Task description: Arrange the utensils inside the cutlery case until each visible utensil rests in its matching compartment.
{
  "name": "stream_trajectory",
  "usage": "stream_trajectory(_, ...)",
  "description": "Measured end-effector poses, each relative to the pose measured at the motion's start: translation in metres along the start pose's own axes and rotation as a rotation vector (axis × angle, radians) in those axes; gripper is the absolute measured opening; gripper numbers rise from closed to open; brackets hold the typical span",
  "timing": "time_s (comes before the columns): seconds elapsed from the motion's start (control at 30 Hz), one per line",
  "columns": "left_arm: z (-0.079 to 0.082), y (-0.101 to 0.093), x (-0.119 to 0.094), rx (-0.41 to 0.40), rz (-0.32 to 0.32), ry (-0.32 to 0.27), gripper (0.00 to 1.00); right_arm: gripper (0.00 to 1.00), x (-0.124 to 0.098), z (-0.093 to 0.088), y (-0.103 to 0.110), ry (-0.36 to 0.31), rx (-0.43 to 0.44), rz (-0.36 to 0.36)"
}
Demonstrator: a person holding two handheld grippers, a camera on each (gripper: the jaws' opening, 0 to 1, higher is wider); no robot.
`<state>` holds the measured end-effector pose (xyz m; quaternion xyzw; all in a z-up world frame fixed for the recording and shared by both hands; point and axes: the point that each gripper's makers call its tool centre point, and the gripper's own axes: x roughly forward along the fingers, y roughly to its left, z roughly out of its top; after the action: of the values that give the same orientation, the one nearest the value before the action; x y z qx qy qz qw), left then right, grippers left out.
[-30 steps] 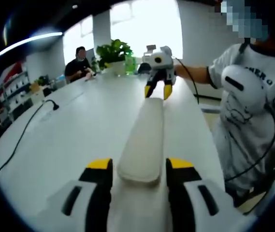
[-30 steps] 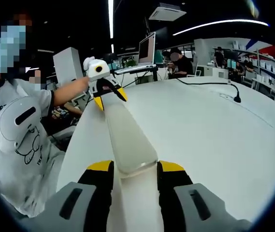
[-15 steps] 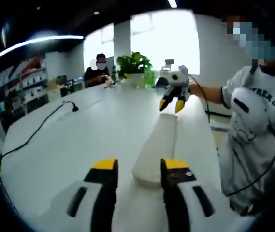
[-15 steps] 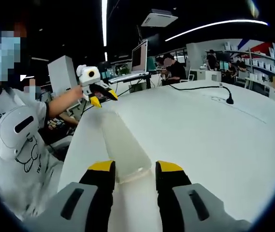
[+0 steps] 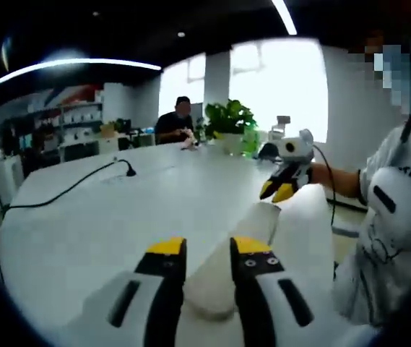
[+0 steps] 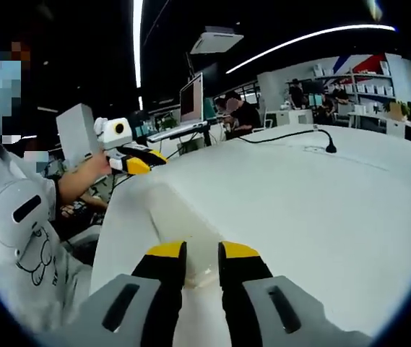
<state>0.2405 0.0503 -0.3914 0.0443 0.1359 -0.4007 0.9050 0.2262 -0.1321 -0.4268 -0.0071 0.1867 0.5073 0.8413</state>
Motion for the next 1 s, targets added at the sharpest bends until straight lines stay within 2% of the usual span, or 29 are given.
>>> stream_trajectory(0.13,-0.008,0.001,0.0,-0.004,0.051,-0.007,0.24,0.13,0.004,0.001,0.0,-0.025,0.036,-0.04)
stream_trajectory(0.23,-0.013,0.005,0.0,0.043,0.102,-0.008,0.24,0.11,0.005,0.004,-0.006,-0.05,0.047,-0.083)
stream_trajectory(0.27,-0.015,-0.001,0.003,0.063,0.073,-0.015,0.24,0.1,0.006,0.004,-0.005,-0.053,0.046,-0.082)
stream_trajectory(0.3,-0.014,-0.005,0.005,0.022,0.052,-0.032,0.24,0.09,0.009,0.003,-0.004,-0.052,0.048,-0.081)
stream_trajectory(0.33,-0.013,-0.004,0.006,-0.012,0.058,-0.05,0.24,0.08,0.012,0.001,-0.003,-0.04,0.054,-0.077)
stream_trajectory(0.47,-0.01,0.0,0.005,-0.012,0.095,-0.085,0.24,0.08,0.015,0.003,-0.004,-0.047,0.03,-0.107)
stream_trajectory(0.53,-0.011,0.001,0.007,-0.006,0.102,-0.084,0.24,0.08,0.016,0.007,0.0,-0.064,0.022,-0.09)
stream_trajectory(0.63,-0.014,0.0,0.008,-0.044,0.101,-0.079,0.21,0.07,0.019,0.01,0.005,-0.049,-0.006,-0.081)
stream_trajectory(0.7,-0.019,-0.004,0.007,-0.033,0.109,-0.048,0.21,0.06,0.018,0.012,0.005,-0.047,-0.029,-0.092)
stream_trajectory(0.8,-0.026,-0.004,0.001,0.045,0.13,0.022,0.18,0.06,0.017,0.014,0.007,-0.051,-0.044,-0.094)
stream_trajectory(0.87,-0.022,-0.005,-0.004,0.087,0.137,0.047,0.17,0.06,0.016,0.017,0.006,-0.064,-0.044,-0.102)
stream_trajectory(0.93,-0.022,-0.009,-0.008,0.103,0.108,0.104,0.17,0.06,0.015,0.02,0.007,-0.089,-0.02,-0.095)
stream_trajectory(1.0,-0.026,-0.016,-0.012,0.162,0.055,0.202,0.17,0.06,0.015,0.02,0.009,-0.098,-0.003,-0.078)
